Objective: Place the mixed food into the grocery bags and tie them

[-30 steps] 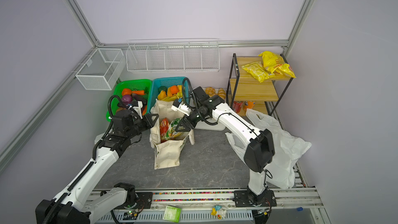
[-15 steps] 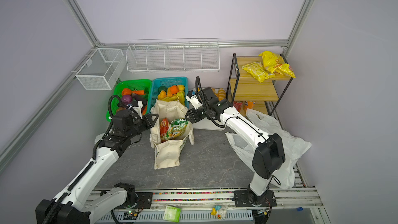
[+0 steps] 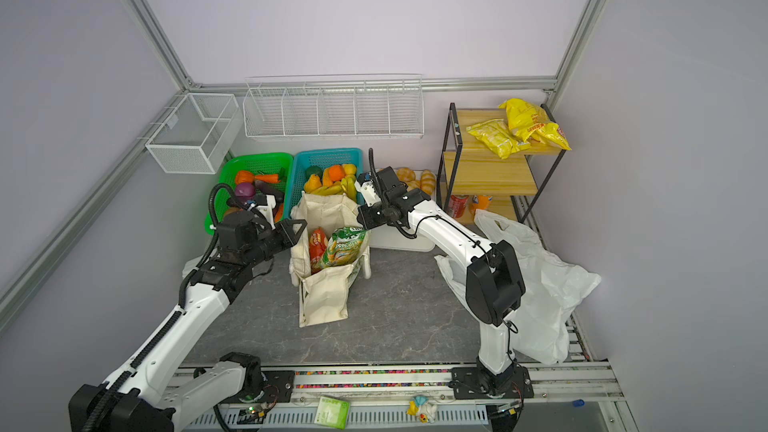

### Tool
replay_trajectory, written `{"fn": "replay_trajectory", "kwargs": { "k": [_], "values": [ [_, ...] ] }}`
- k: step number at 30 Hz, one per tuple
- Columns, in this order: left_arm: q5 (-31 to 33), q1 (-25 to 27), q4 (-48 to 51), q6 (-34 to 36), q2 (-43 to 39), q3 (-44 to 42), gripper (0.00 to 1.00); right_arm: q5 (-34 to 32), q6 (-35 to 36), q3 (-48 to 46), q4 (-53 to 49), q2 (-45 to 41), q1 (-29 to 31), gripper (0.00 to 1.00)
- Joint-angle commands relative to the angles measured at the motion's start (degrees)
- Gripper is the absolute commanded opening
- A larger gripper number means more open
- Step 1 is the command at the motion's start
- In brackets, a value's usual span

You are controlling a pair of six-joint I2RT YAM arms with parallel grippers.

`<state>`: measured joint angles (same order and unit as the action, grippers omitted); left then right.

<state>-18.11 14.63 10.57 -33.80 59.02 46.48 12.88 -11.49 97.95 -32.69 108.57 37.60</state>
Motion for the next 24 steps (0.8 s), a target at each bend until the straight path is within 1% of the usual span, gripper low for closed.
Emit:
{"fn": "replay_trajectory", "kwargs": {
  "k": [1,2,4,7,9,10,11,13,14,15,16,17,18,19,20,21,23,24],
  "values": [
    [-1.4,-0.37,-0.57,0.08,-1.76,1.82,0.0,0.47,1.93,1.21,-2.87,-4.85,-0.08,0.07],
    [-2.38,-0.31,0.14,0.05,-2.17,2.34,0.0,3.18,2.09,0.98,-3.04,-6.38,-0.09,0.07],
    [-5.48,-0.34,3.54,0.54,-2.71,3.75,0.0,12.18,0.92,-0.53,-2.17,-9.79,-0.04,0.07],
    [-8.32,-0.63,10.62,2.5,-2.76,6.17,0.0,23.73,-3.74,-6.2,4.27,-14.45,-0.05,0.07],
    [-9.21,-1.78,13.48,3.34,-3.02,6.87,0.0,27.44,-6.04,-8.39,6.88,-15.78,0.12,0.07],
    [-9.55,-2.89,14.14,3.55,-3.26,6.88,0.0,27.16,-5.92,-8.6,6.47,-15.94,0.34,0.07],
    [-9.66,-4.08,14.44,3.73,-3.44,6.79,0.0,25.39,-4.95,-8.27,4.86,-15.89,0.58,0.07],
    [-9.68,-6.92,15.81,4.69,-3.01,7.02,0.0,15.97,-1.68,-6.11,-1.21,-15.5,1.34,0.07],
    [-9.34,-7.85,16.69,5.32,-2.59,7.44,0.0,12.58,-0.19,-5.13,-3.24,-15.32,1.97,0.07],
    [-8.21,-8.37,17.75,6.1,-1.93,7.96,0.0,11.33,1.59,-4.33,-4.35,-15.16,2.83,0.07],
    [-6.32,-8.37,18.92,6.82,-1.2,8.52,0.0,14.34,2.67,-4.09,-3.63,-15.04,3.84,0.07],
    [-5.82,-8.38,19.3,6.93,-0.56,8.84,0.0,17.93,2.77,-4.42,-2.04,-15.06,4.24,0.07],
    [-6.54,-8.39,19.22,6.8,0.2,8.97,0.0,23.05,1.88,-5.15,0.97,-14.9,4.64,0.07],
    [-8.05,-8.2,18.87,6.44,0.92,9.13,0.0,26.77,0.68,-5.61,2.98,-14.59,4.91,0.07],
    [-9.18,-7.77,18.41,6.05,1.4,9.37,0.0,28.64,0.48,-5.54,3.57,-14.22,5.0,0.07],
    [-10.03,-6.48,18.33,6.22,1.9,9.99,0.0,28.93,0.98,-5.21,2.99,-14.03,4.94,0.07],
    [-11.09,-1.77,19.36,8.16,2.72,12.24,0.0,20.54,1.2,-4.18,-0.36,-14.04,4.21,0.07],
    [-13.16,0.72,19.25,8.63,3.19,13.18,0.0,14.16,0.21,-3.71,-2.19,-13.88,3.11,0.08]
  ]
}}
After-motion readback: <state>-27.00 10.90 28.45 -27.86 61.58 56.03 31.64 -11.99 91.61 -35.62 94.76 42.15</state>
